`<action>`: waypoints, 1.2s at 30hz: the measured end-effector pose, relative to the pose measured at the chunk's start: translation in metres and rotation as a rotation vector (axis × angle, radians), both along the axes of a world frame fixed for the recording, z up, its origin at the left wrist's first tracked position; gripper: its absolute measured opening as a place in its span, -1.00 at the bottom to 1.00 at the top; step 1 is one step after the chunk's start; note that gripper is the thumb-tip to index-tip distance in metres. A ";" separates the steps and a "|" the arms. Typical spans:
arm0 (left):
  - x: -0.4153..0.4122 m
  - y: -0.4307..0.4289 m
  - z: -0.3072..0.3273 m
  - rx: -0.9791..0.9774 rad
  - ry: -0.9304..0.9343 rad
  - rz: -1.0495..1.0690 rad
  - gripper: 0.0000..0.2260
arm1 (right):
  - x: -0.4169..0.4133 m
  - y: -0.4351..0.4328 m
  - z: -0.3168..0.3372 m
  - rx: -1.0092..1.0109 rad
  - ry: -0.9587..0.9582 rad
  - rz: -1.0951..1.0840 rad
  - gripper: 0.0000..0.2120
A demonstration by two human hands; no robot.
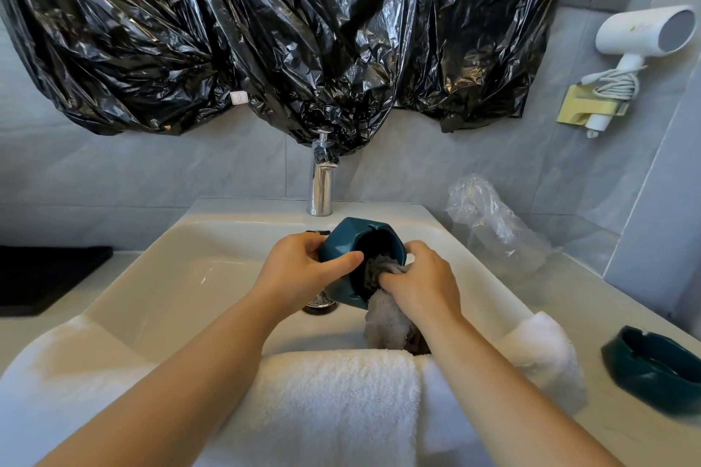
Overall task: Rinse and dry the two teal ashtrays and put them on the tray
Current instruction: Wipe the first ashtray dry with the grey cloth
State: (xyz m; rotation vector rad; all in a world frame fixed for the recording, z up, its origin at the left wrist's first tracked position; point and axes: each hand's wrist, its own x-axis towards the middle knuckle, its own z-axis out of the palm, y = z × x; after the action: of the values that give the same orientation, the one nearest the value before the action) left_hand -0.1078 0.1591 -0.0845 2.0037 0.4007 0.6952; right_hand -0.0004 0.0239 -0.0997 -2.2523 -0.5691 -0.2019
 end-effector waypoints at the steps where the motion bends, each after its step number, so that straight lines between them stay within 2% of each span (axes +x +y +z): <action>1: 0.000 0.000 0.000 0.017 0.007 0.005 -0.66 | -0.001 0.000 0.001 -0.011 -0.038 -0.027 -0.59; 4: 0.001 0.000 0.000 0.040 0.012 0.006 -0.68 | -0.002 0.000 0.002 -0.010 -0.073 -0.022 -0.62; 6: 0.002 0.001 0.000 0.041 -0.001 0.021 -0.73 | 0.001 0.000 0.000 0.038 0.006 0.050 -0.69; 9: 0.003 0.002 0.000 0.031 -0.024 0.065 -0.78 | 0.005 0.003 -0.006 0.140 0.275 0.154 -0.76; 12: 0.003 0.002 0.000 0.025 -0.037 0.095 -0.79 | 0.007 0.004 -0.008 0.156 0.568 0.221 -0.68; 15: 0.003 0.002 -0.001 0.009 -0.048 0.110 -0.79 | 0.009 0.005 -0.009 0.154 0.704 0.264 -0.62; 18: 0.003 0.001 -0.001 0.019 -0.046 0.086 -0.79 | 0.010 0.006 -0.012 0.168 0.579 0.241 -0.63; 23: 0.003 -0.001 0.000 0.124 0.003 0.078 -0.68 | 0.003 0.002 -0.005 0.029 0.057 0.039 -0.83; 25: 0.002 0.000 0.001 0.129 0.001 0.087 -0.70 | -0.002 0.002 -0.001 0.003 -0.076 -0.003 -0.93; 27: 0.002 0.002 0.001 0.135 -0.015 0.098 -0.73 | -0.002 0.004 -0.002 0.003 -0.078 0.020 -0.92; 32: 0.002 0.002 -0.002 0.119 0.006 0.094 -0.63 | 0.008 0.005 -0.009 -0.013 0.185 0.208 -0.86; 36: 0.002 0.002 0.001 -0.014 0.004 0.099 -0.51 | 0.008 0.004 -0.008 0.077 0.249 0.202 -0.90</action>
State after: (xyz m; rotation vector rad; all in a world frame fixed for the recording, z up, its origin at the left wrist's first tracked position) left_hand -0.1054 0.1614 -0.0834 1.9826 0.5086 0.7474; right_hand 0.0076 0.0274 -0.1081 -2.0885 -0.6364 0.1541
